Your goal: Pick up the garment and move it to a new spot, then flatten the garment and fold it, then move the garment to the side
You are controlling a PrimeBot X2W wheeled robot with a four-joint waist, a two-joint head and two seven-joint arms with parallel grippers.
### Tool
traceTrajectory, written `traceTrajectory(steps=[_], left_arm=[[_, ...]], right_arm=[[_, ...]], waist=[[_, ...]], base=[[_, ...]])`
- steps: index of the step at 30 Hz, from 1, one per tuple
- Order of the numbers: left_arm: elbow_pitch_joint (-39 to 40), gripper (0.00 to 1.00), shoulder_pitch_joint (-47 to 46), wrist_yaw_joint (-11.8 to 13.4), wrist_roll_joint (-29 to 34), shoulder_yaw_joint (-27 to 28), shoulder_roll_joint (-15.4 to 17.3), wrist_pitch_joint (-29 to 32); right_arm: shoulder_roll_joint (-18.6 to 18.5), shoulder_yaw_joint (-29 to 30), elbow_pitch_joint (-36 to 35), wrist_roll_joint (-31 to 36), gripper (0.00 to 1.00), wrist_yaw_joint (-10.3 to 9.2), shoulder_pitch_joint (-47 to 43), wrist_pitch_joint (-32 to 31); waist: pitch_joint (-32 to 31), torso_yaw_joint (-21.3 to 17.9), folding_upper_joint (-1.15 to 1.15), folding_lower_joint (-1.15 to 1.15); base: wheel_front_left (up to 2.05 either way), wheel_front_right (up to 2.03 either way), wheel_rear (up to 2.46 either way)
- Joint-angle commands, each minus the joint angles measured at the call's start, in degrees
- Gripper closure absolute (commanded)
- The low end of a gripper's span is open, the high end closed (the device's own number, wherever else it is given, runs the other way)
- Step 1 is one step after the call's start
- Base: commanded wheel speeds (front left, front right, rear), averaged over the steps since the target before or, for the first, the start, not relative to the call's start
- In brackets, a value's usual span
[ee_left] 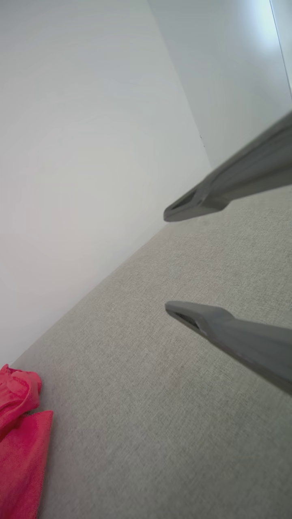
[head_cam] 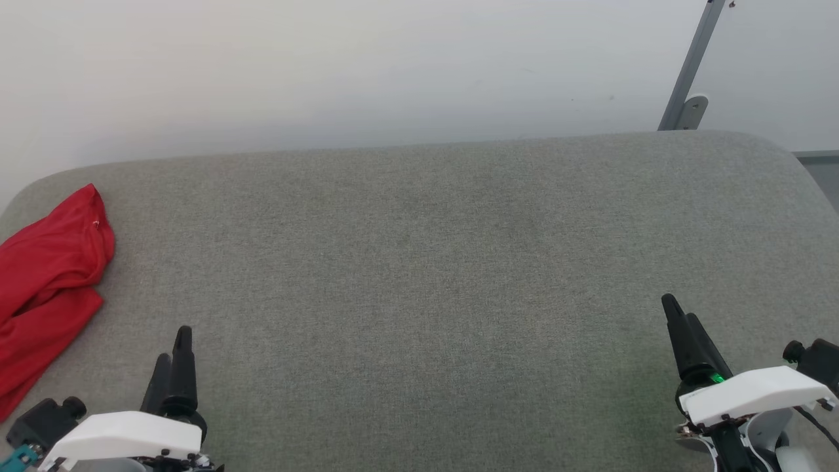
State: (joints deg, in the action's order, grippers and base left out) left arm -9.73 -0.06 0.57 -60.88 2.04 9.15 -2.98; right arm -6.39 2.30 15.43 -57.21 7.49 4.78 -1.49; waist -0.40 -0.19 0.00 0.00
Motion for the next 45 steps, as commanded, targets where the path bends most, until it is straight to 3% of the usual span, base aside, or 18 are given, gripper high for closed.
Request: traceTrajectory(steps=[1,28,45], left_arm=[[1.1,0.00,-0.1,-0.2,1.3,0.3,0.6,-0.4],[2.7,0.00,2.8,-5.3,20.3,3.9,-1.1,-5.4],[2.9,0.00,4.2,-6.9,29.9,4.9,-2.0,-7.7]], right_arm=[[-0.5,0.1,-0.6,1.5,0.00,0.00,1.5,0.4],[-2.1,-2.3,-1.2,16.0,0.00,0.00,1.1,2.0],[-2.7,-3.5,-1.1,23.7,0.00,0.00,-0.1,3.8]], waist=[[0.0,0.0,0.00,0.00],[-0.6,-0.1,0.00,0.00],[-1.0,-0.2,0.00,0.00]], base=[[0.00,0.00,0.00],[0.00,0.00,0.00],[0.00,0.00,0.00]])
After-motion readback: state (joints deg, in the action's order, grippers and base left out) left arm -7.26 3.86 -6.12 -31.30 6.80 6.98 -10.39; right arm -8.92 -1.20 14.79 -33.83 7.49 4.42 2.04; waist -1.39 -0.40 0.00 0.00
